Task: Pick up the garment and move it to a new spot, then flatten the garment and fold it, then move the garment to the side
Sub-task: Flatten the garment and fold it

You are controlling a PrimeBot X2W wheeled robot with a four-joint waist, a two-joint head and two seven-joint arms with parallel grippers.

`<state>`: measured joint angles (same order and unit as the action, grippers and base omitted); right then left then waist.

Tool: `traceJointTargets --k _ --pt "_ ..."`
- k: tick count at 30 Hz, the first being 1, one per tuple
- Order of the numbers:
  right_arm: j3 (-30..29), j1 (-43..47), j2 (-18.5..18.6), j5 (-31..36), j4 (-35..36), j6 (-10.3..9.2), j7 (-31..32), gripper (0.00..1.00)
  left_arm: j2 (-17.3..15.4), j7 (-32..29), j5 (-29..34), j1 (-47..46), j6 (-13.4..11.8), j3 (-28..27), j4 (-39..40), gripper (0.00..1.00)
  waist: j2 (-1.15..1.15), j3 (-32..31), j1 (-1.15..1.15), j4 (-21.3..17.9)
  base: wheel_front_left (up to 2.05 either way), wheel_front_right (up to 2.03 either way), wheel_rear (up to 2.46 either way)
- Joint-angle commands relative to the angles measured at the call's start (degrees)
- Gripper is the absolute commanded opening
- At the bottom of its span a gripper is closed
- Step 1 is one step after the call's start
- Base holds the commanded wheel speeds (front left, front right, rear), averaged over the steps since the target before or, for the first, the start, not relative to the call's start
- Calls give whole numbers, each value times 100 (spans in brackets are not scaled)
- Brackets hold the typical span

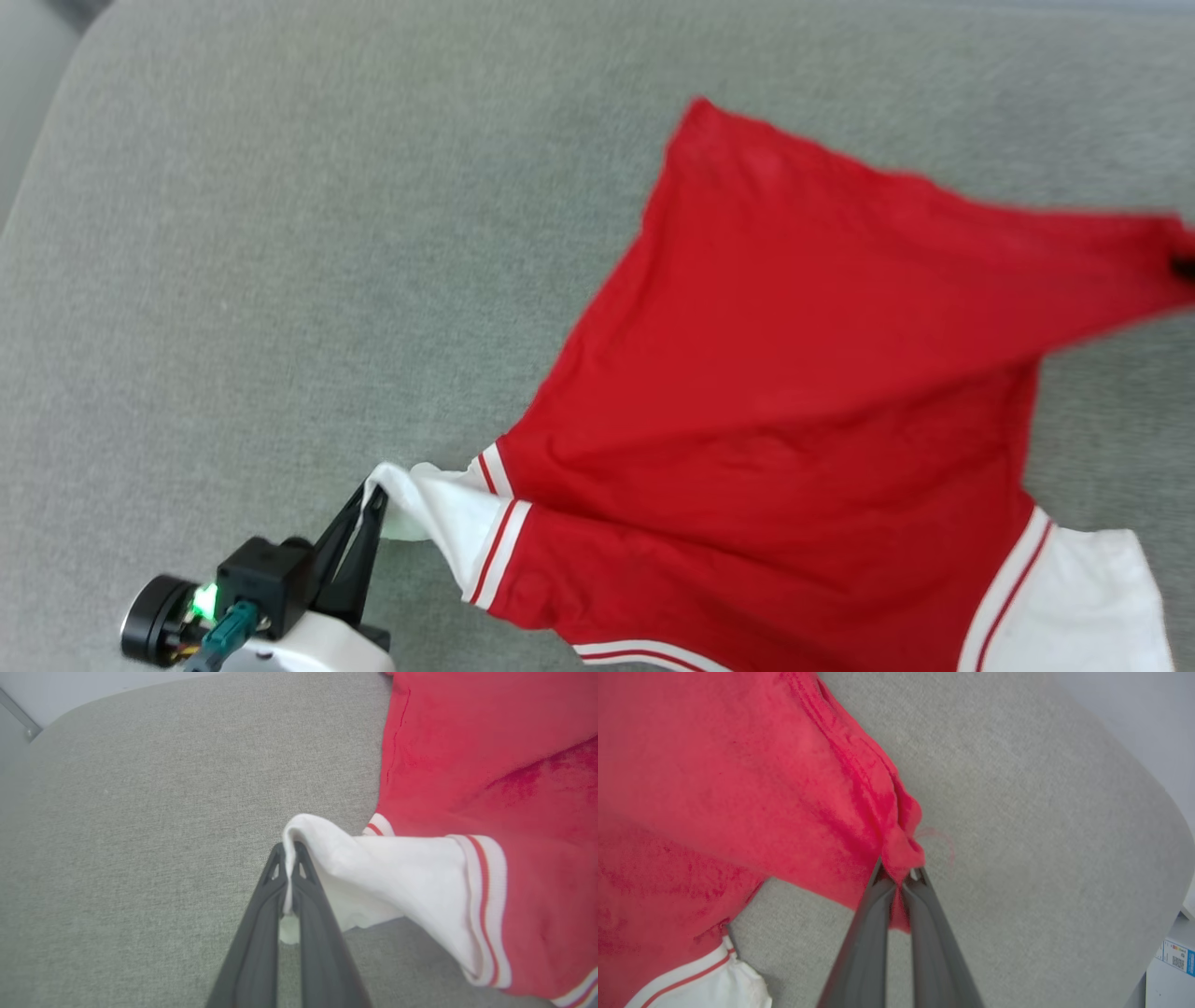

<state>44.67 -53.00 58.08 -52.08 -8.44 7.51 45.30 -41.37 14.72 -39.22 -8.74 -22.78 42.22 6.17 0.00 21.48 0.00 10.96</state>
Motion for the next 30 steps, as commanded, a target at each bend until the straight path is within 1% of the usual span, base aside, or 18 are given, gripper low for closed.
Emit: traceJointTargets --k 1,5,7,8,9,10,13,18,21,23,24,25,26,30 --pt "-58 439 258 -166 180 -4 -202 0 -67 -9 -42 139 -69 -32 52 0 0 -328 0 -232 0 0 0" --pt "-293 1379 711 -377 397 -4 -673 0 -164 -13 -110 350 -160 -56 150 0 0 -519 0 -387 0 0 0" --pt "-448 1940 812 -537 431 -4 -879 0 -218 -12 -136 454 -209 -71 185 0 0 -604 0 -459 0 0 0" --pt "-448 1940 812 -537 431 -4 -879 0 -218 -12 -136 454 -209 -71 185 0 0 -604 0 -459 0 0 0" --pt "-749 2764 931 -751 413 -4 -1136 0 -297 -4 -171 579 -279 -116 262 0 0 -688 0 -572 0 0 0" --pt "-851 3053 934 -807 362 -4 -1216 0 -322 -2 -175 626 -302 -126 283 0 0 -703 0 -607 0 0 0" --pt "-1108 3885 829 -884 187 -4 -1436 0 -380 1 -195 698 -350 -145 344 0 0 -725 0 -685 0 0 0" --pt "-1372 5140 421 -1058 -29 -4 -1564 0 -399 -19 -189 674 -345 -139 364 0 0 -711 0 -726 0 0 0" --pt "-1602 5514 165 -998 33 -4 -1627 0 -392 -25 -183 627 -340 -135 360 0 0 -673 0 -760 0 0 0" --pt "-1865 5573 47 -913 99 -4 -1683 0 -405 -22 -191 619 -341 -145 354 0 0 -657 0 -787 0 0 0" --pt "-2031 5555 15 -851 118 -4 -1691 13 -409 -26 -192 613 -336 -144 348 0 0 -655 0 -791 0 0 0" --pt "-2187 5547 -11 -789 148 -5 -1697 84 -411 -36 -183 601 -331 -137 344 0 0 -656 0 -788 0 0 0" --pt "-2348 5517 -40 -725 215 -4 -1693 100 -414 -40 -173 586 -326 -128 342 0 0 -657 0 -780 0 0 0" --pt "-3034 5246 -87 -433 709 -3 -1642 100 -399 -66 -146 523 -327 -116 363 0 0 -641 0 -745 0 0 0"
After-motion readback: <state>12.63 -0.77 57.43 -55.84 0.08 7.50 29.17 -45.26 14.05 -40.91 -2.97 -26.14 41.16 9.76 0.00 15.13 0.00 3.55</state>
